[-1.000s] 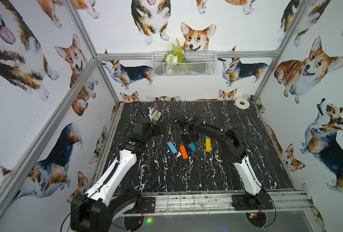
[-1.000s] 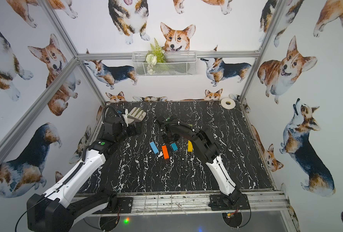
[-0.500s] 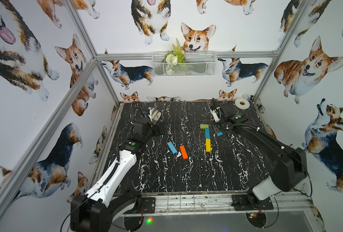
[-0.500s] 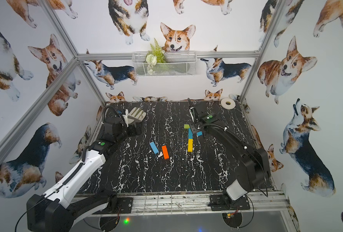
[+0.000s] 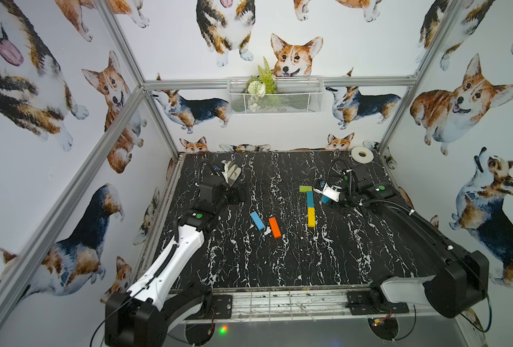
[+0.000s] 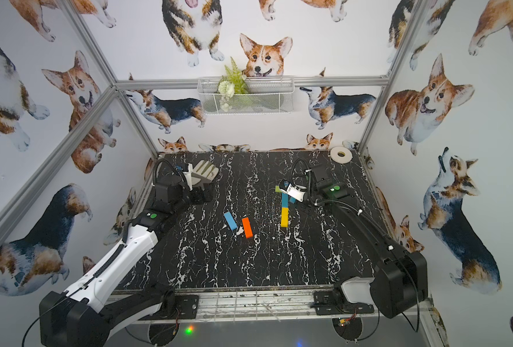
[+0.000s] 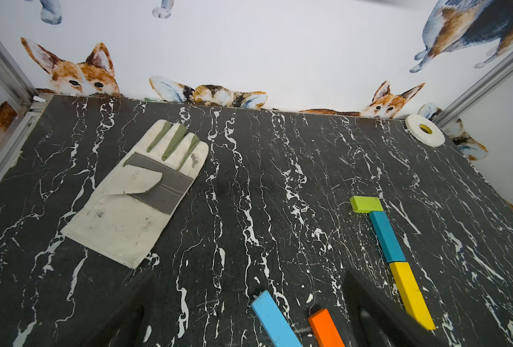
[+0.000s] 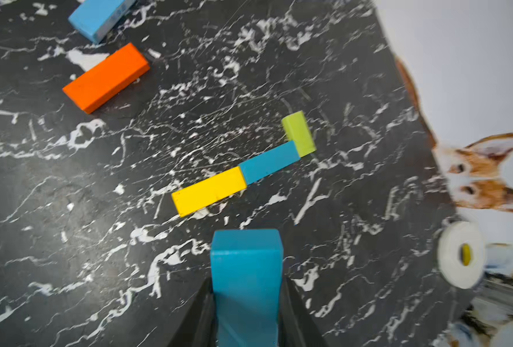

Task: Assemble a giraffe with building blocks
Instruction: Assemble the building block at the center of the board.

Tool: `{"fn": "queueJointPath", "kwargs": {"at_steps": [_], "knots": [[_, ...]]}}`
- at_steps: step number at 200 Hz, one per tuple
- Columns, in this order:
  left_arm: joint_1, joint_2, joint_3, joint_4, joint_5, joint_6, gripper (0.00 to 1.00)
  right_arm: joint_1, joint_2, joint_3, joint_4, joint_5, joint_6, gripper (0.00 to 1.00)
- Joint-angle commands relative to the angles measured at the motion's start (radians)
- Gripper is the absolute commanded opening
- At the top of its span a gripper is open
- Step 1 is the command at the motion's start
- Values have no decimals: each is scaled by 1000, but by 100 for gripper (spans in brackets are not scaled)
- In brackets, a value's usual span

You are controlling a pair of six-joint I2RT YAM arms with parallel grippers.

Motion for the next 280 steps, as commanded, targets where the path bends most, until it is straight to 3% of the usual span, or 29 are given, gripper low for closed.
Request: {"fn": "queueJointPath", "kwargs": {"at_steps": [1,31,62,144,145,146,147,149,152,187,280], "knots": [[-1,-3,-1,27,3,-15,100,7,57,34,-138,-128,-7,0],[-1,3,3,28,11,-17,100,-1,186,79,-247,-92,-74,0],[-1,2,2,30,14,-18,100,1,275,75,-234,37,-103,0],[-1,3,4,30,16,-16,100,12,443,89,-147,117,-189,0],[-1,3,4,30,16,-16,100,12,444,90,-145,119,-189,47],[-1,3,4,30,16,-16,100,13,445,91,-144,120,-190,25],[-1,3,4,30,16,-15,100,13,448,92,-143,122,-191,13],[-1,4,5,30,15,-16,100,14,450,92,-138,127,-191,5],[-1,3,5,30,16,-16,100,15,453,90,-130,132,-190,2],[-1,5,5,30,16,-14,100,33,433,17,1,168,-220,4],[-3,8,6,27,13,-7,100,49,517,73,-20,119,-265,3]]}}
